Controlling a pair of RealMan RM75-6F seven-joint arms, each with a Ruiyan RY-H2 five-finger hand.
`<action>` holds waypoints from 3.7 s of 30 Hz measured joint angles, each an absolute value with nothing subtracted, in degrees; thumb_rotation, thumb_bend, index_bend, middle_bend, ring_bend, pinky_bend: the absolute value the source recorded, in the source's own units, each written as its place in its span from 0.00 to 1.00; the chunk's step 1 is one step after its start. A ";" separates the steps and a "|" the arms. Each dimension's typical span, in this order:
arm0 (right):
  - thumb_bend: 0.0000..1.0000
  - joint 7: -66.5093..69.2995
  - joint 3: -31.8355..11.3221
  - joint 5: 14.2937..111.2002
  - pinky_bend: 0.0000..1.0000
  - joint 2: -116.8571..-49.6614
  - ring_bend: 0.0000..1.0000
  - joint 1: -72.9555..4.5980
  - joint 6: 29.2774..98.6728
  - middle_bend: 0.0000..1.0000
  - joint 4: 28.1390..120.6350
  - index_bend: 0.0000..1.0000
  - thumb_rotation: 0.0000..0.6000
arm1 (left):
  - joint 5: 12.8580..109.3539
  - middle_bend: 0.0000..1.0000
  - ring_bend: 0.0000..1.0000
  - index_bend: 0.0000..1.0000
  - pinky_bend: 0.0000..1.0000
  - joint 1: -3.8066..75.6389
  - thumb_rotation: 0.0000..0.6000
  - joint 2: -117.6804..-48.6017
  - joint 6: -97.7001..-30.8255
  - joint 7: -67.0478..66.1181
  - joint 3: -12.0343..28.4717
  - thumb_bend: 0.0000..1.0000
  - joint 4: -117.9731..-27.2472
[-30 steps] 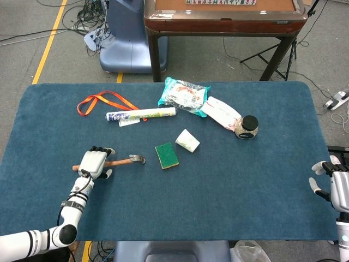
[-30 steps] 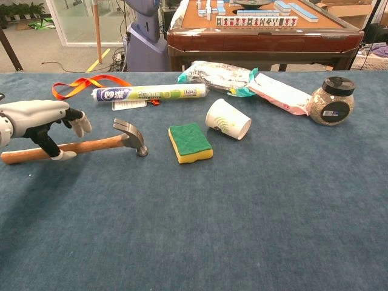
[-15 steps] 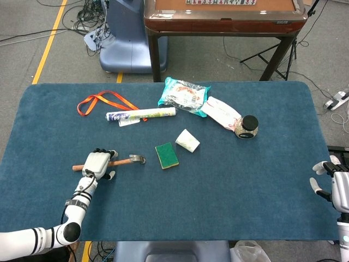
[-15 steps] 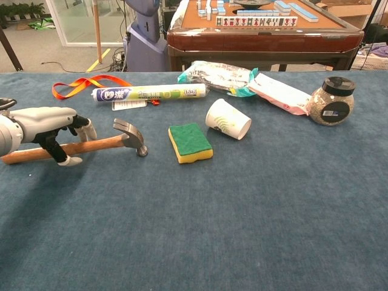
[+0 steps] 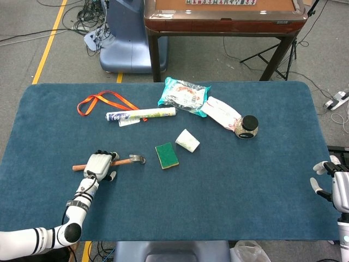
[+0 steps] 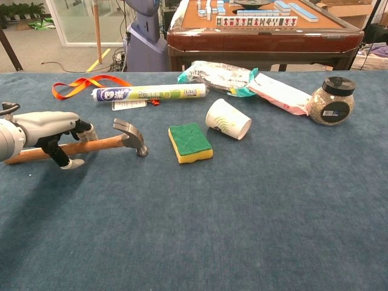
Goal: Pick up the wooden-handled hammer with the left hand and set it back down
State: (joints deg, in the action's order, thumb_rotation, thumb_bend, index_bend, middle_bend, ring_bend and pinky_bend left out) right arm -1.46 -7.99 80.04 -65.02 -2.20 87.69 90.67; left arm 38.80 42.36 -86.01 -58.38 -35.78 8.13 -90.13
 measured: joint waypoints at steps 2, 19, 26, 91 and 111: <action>0.26 -1.45 -7.96 80.11 0.42 -65.02 0.47 -2.20 87.70 0.52 90.70 0.49 1.00 | 38.73 0.32 0.20 0.29 0.12 42.48 1.00 -85.90 -58.31 -35.80 7.93 0.39 -90.27; 0.26 -1.11 -7.86 80.19 0.42 -64.84 0.47 -2.17 87.55 0.52 90.78 0.49 1.00 | 39.27 0.36 0.24 0.32 0.12 42.89 1.00 -86.96 -58.65 -34.37 7.68 0.47 -89.35; 0.26 -0.88 -7.88 80.16 0.42 -64.79 0.47 -2.16 87.51 0.52 90.72 0.49 1.00 | 39.21 0.39 0.26 0.35 0.12 43.18 1.00 -87.96 -58.81 -34.10 7.87 0.47 -88.30; 0.26 -0.63 -7.48 80.29 0.42 -64.50 0.47 -2.19 86.89 0.52 90.90 0.49 1.00 | 57.66 0.77 0.61 0.72 0.30 40.02 1.00 -88.43 -55.83 -8.32 11.75 0.69 -82.80; 0.26 -0.86 -7.29 80.25 0.42 -64.52 0.47 -2.45 86.24 0.52 90.90 0.49 1.00 | 78.99 0.81 0.67 0.74 0.73 39.28 1.00 -86.68 -57.00 17.55 11.40 0.69 -80.44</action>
State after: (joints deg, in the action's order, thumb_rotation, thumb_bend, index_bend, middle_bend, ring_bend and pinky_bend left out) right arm -0.86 -7.29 80.25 -64.52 -2.45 86.24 90.90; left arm 78.99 39.28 -86.68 -57.00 17.55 11.40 -80.44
